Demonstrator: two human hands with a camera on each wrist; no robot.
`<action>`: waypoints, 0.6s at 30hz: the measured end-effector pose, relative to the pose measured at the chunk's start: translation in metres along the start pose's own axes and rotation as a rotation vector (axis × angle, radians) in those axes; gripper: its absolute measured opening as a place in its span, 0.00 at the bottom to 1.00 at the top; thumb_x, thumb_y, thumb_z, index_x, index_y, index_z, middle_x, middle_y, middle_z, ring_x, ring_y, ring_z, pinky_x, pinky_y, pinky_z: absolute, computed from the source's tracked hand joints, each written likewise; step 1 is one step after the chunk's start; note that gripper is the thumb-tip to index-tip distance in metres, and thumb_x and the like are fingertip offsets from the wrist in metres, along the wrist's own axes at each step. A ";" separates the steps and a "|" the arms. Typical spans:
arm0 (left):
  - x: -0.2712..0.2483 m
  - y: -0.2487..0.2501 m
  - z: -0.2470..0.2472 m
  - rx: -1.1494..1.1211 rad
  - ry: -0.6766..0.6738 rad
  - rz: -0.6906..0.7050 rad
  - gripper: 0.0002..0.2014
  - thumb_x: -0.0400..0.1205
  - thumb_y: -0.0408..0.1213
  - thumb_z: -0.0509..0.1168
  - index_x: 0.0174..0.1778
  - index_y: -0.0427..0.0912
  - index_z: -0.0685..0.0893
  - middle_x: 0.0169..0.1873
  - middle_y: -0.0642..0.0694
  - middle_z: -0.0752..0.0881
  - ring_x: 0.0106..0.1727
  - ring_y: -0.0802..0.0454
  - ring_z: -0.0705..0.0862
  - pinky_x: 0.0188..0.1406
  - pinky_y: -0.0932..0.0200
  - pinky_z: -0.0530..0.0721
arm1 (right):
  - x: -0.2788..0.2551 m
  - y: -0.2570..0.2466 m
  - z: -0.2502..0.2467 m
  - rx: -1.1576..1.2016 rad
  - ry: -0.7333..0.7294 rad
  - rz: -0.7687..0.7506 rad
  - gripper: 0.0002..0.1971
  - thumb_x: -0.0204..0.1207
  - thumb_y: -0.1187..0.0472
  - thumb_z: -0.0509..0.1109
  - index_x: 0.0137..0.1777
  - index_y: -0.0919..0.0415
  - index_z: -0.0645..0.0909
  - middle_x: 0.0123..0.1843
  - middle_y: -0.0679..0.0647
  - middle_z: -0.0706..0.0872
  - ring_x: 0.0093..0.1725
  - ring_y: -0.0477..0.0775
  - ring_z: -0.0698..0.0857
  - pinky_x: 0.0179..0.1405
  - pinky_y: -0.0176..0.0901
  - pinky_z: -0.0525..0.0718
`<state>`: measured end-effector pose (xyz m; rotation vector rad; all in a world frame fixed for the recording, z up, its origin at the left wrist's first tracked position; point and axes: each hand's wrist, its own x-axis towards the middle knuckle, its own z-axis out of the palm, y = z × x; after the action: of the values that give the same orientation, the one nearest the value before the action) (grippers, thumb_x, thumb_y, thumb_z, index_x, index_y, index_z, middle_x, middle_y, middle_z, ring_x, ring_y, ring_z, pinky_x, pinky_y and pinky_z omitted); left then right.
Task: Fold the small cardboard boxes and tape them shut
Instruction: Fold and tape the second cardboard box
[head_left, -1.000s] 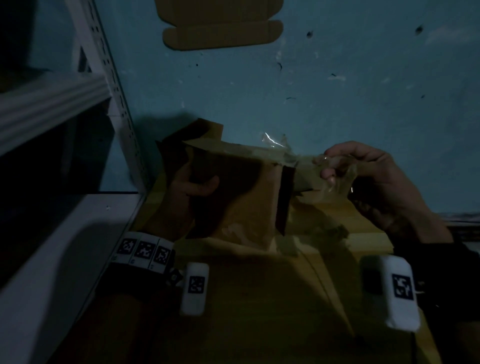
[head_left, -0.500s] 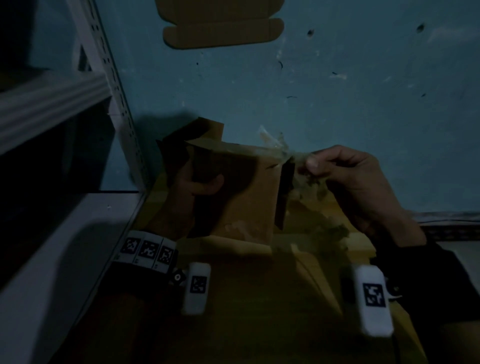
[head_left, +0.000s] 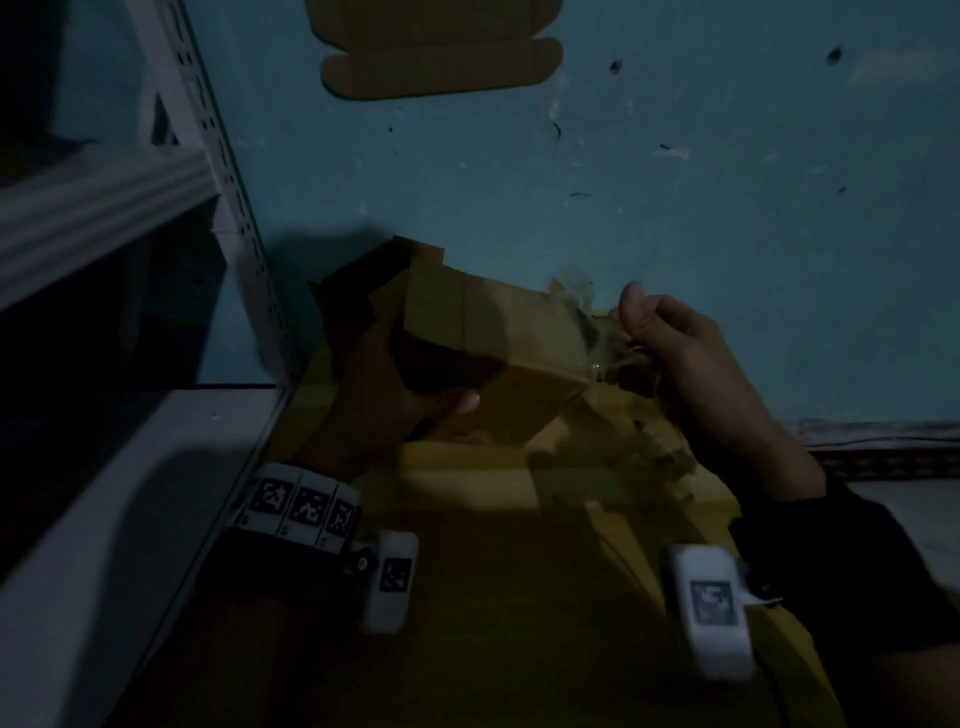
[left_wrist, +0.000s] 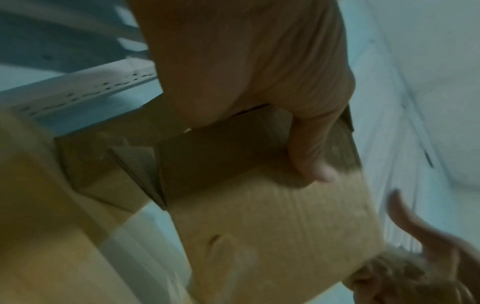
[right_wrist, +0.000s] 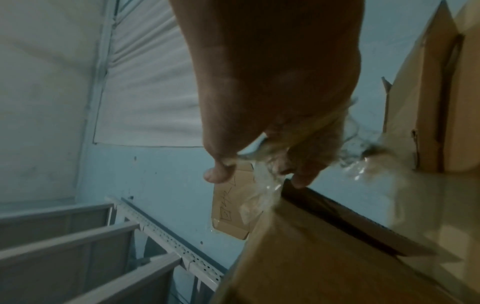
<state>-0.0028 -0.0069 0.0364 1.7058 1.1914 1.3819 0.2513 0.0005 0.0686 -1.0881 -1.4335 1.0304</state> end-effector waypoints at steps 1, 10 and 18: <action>0.001 0.000 0.001 0.041 -0.027 0.003 0.45 0.57 0.45 0.85 0.70 0.49 0.74 0.66 0.53 0.81 0.68 0.59 0.79 0.67 0.56 0.79 | -0.001 0.000 0.001 -0.046 -0.019 -0.003 0.29 0.70 0.32 0.71 0.46 0.62 0.82 0.37 0.49 0.87 0.40 0.55 0.84 0.45 0.53 0.80; 0.004 -0.010 0.006 0.088 -0.114 0.112 0.47 0.60 0.23 0.83 0.73 0.49 0.70 0.64 0.59 0.77 0.66 0.71 0.78 0.59 0.79 0.76 | 0.005 0.012 0.000 -0.264 0.047 -0.002 0.14 0.70 0.53 0.84 0.39 0.60 0.84 0.29 0.49 0.85 0.23 0.42 0.79 0.21 0.36 0.75; 0.004 -0.032 0.009 0.247 -0.109 0.067 0.46 0.62 0.29 0.84 0.74 0.31 0.68 0.57 0.58 0.76 0.51 0.93 0.70 0.51 0.91 0.66 | 0.001 0.005 0.002 -0.074 0.072 -0.256 0.03 0.76 0.69 0.78 0.43 0.69 0.89 0.26 0.53 0.83 0.27 0.40 0.79 0.26 0.28 0.76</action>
<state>-0.0020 0.0103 0.0074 1.9809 1.2972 1.2025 0.2501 0.0020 0.0639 -0.9543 -1.5177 0.7544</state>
